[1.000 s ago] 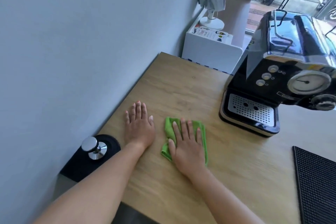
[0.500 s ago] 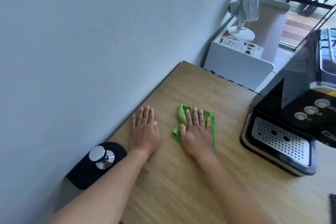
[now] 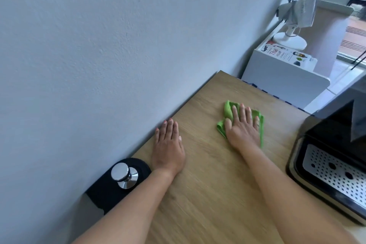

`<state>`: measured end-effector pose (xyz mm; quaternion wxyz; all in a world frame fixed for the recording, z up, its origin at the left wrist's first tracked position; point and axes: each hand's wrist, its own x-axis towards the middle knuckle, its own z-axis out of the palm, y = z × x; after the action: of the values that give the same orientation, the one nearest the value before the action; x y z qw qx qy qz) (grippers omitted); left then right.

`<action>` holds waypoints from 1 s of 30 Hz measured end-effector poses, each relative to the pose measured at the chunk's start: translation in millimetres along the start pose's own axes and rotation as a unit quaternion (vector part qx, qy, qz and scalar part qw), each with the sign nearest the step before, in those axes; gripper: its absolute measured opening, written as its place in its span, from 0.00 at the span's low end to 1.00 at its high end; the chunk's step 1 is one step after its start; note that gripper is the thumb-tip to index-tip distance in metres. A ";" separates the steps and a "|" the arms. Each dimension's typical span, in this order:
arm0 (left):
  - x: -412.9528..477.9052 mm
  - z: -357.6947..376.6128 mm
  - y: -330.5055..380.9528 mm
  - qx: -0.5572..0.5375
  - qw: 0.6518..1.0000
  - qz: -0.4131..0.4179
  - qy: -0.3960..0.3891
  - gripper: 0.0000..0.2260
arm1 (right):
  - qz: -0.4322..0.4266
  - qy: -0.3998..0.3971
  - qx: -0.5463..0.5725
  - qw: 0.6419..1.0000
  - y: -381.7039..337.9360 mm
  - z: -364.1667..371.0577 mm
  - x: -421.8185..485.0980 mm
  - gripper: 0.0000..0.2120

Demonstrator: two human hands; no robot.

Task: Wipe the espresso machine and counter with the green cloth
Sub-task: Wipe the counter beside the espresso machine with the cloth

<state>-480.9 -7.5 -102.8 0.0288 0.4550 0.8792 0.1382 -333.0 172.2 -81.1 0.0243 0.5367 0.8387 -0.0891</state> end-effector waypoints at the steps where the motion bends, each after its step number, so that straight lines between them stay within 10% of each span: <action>1: 2.7 0.7 -1.2 -0.003 1.000 0.000 0.002 0.25 | -0.015 -0.009 0.007 1.000 -18.6 -0.5 15.3 0.29; 11: -0.9 -12.6 -8.0 -0.142 0.987 -0.057 0.042 0.23 | -0.328 -0.035 -0.011 0.944 -16.5 22.4 -140.1 0.25; 20: 2.7 -13.6 -6.9 -0.064 0.995 -0.037 -0.061 0.27 | -0.002 -0.023 -0.006 1.000 -31.4 7.8 -46.6 0.32; 25: 7.7 -23.5 -2.4 -0.111 0.986 -0.058 -0.113 0.27 | -0.198 -0.022 0.013 0.980 -80.0 38.9 -180.4 0.30; 30: 2.7 -34.2 -9.7 -0.089 0.982 -0.030 -0.162 0.28 | -0.348 -0.037 -0.079 0.934 16.4 34.7 -272.1 0.28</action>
<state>-496.1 -18.1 -72.3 0.2155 0.4405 0.8604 0.1388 -205.0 -71.0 -80.2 0.0650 0.2041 0.9757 -0.0453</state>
